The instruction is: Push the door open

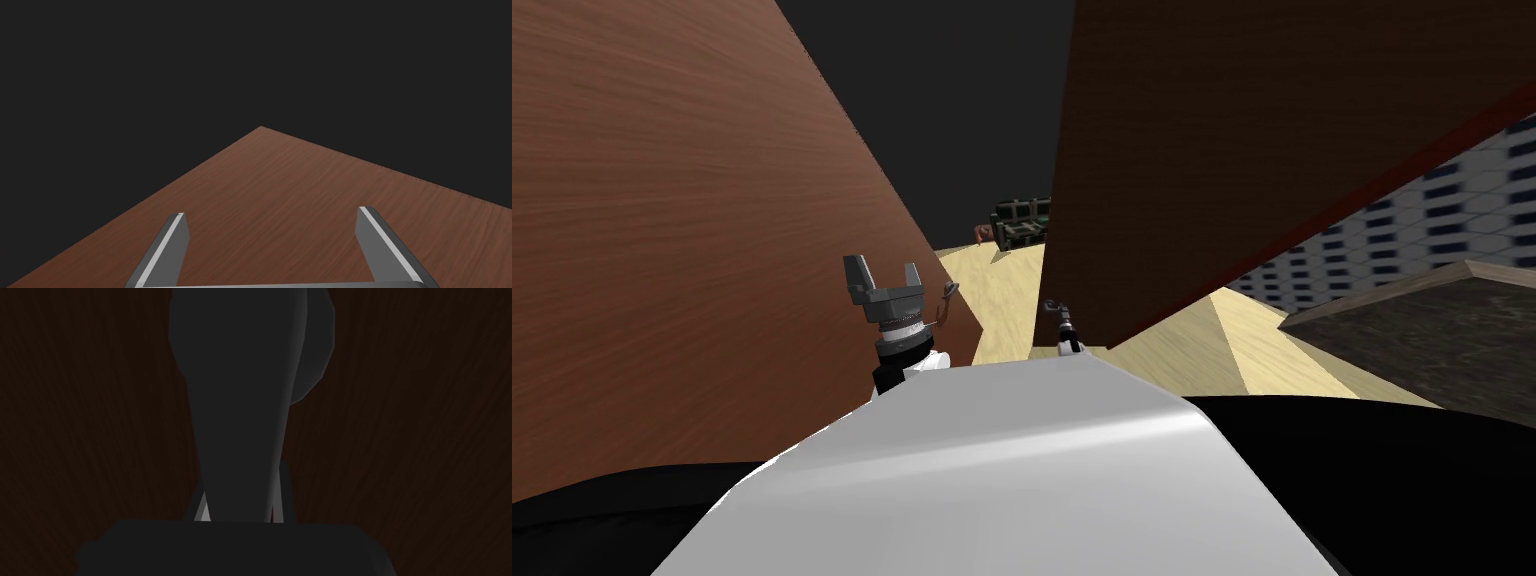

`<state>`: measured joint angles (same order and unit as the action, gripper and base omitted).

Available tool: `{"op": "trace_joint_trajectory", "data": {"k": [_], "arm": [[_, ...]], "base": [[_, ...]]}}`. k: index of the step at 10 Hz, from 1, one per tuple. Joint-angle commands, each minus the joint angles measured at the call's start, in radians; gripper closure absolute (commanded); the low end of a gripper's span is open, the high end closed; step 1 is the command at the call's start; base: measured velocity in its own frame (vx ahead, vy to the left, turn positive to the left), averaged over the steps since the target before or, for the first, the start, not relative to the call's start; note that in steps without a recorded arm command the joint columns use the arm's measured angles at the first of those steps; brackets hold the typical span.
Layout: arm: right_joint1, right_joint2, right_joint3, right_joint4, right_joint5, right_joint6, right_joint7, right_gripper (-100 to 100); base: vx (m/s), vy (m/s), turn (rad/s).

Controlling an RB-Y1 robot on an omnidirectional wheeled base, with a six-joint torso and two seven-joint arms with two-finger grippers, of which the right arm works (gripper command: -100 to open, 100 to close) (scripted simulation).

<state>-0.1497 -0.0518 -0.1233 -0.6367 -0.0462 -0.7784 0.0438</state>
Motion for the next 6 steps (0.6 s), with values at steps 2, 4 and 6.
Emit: {"op": "trace_joint_trajectory", "data": {"k": [2, 4, 6], "arm": [[-0.002, 0.009, -0.028, -0.007, -0.014, -0.007, 0.009, 100], [-0.003, 0.023, -0.046, -0.006, -0.024, -0.008, 0.015, 100], [0.013, 0.015, -0.056, -0.024, -0.028, 0.003, 0.015, 100]], "base": [[0.179, 0.108, -0.071], [0.192, 0.098, -0.066], [0.122, 0.063, -0.064]]}}
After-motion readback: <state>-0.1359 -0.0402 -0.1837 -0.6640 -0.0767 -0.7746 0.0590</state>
